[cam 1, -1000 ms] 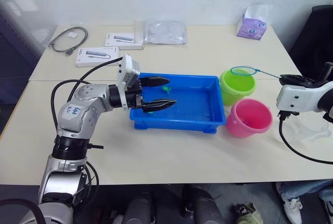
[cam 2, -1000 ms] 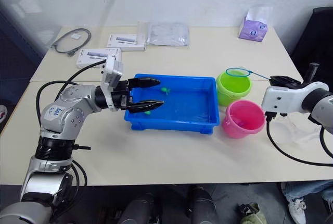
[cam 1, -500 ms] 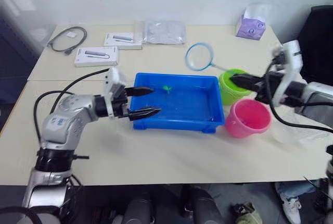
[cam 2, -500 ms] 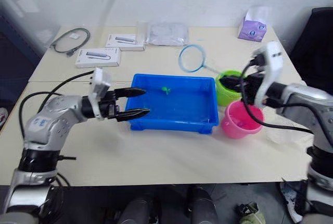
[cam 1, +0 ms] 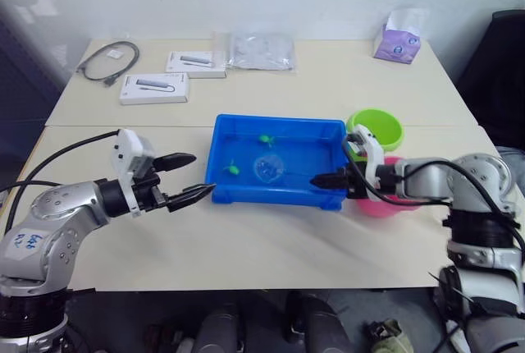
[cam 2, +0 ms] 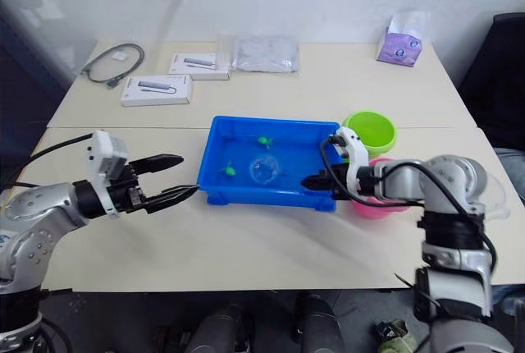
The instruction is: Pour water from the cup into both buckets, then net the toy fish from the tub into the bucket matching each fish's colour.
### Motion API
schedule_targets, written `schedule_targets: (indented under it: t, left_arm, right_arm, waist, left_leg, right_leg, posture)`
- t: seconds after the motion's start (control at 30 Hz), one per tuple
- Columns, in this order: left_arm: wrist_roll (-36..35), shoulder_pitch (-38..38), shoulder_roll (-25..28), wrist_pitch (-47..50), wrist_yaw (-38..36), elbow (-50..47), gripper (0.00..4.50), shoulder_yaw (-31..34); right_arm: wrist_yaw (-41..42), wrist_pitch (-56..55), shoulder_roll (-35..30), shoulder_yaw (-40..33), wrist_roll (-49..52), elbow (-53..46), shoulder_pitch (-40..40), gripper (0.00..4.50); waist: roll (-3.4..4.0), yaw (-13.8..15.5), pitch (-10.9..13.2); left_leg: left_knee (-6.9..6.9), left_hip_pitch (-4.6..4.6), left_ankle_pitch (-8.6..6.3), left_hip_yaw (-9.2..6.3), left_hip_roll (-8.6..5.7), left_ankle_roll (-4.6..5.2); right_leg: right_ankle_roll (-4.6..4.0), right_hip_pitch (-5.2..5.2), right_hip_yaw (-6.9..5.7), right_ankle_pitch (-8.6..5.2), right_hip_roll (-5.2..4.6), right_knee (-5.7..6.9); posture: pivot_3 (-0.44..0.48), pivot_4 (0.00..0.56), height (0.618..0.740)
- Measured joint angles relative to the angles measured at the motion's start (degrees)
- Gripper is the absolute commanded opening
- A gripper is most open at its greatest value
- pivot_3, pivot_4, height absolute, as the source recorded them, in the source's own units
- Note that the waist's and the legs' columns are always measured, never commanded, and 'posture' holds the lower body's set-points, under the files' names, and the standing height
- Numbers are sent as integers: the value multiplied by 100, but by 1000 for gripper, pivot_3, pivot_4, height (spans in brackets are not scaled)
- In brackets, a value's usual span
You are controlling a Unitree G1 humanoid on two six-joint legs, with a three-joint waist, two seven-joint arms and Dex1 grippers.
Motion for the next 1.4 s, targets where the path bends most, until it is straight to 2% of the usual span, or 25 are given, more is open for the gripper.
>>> schedule_targets:
  t: [0.2, 0.37, 0.5, 0.77, 0.97, 1.13, 1.4]
  left_arm:
    - [-57, 133, 20, 39, 246, -114, 4427, 160]
    - [-135, 78, 40, 45, 344, -216, 4427, 169]
    - [-169, 78, 43, 45, 391, -215, 4427, 168]
    - [-169, -165, 42, -26, 381, -186, 4427, 40]
    - [-168, -368, 45, -82, 235, 69, 4427, -177]
    - [-165, -578, 156, -191, -42, 425, 4427, -313]
    - [-166, -754, 246, -319, -334, 685, 4427, -390]
  right_arm:
    - [-543, 90, 435, -313, -491, 1148, -527, 0]
    - [-1170, 92, 944, -1249, -1116, 2159, -1150, 0]
    - [-1232, 37, 1163, -1600, -1387, 2366, -1464, 0]
    - [-860, -122, 1238, -1450, -1775, 2361, -1581, 0]
    - [-130, -50, 1163, -800, -1768, 1465, -1316, 0]
    - [158, 95, 1089, -799, -1700, 1102, -1159, 0]
    - [167, 108, 935, -911, -1386, 1066, -1005, 0]
  waist:
    - [0, -54, 0]
    - [0, -133, 0]
    - [0, -219, 0]
    - [0, -247, 0]
    - [0, -247, 0]
    - [0, -232, 0]
    - [0, -236, 0]
  left_leg:
    - [-5, 0, 0, 1, -1, -1]
    - [-17, 3, 3, 7, 1, -9]
    - [-25, 1, 6, 6, 2, -13]
    - [-27, 2, 7, 6, 1, -15]
    - [-29, 0, 8, 6, 3, -18]
    - [-26, -1, 8, 5, -1, -18]
    - [-28, -1, 8, 5, 0, -18]
  right_leg:
    - [-2, -1, -1, -1, 6, -1]
    - [-6, -9, 4, -3, 9, 2]
    - [-8, -13, 3, -5, 12, 2]
    - [-8, -15, 4, -5, 15, 2]
    - [-10, -18, 4, -6, 17, 2]
    - [-10, -18, 3, -6, 14, 3]
    - [-10, -19, 2, -6, 14, 3]
  posture:
    - [0, 150, 740]
    - [0, 150, 740]
    - [0, 150, 740]
    - [0, 150, 740]
    - [0, 150, 740]
    - [0, 150, 740]
    - [0, 150, 740]
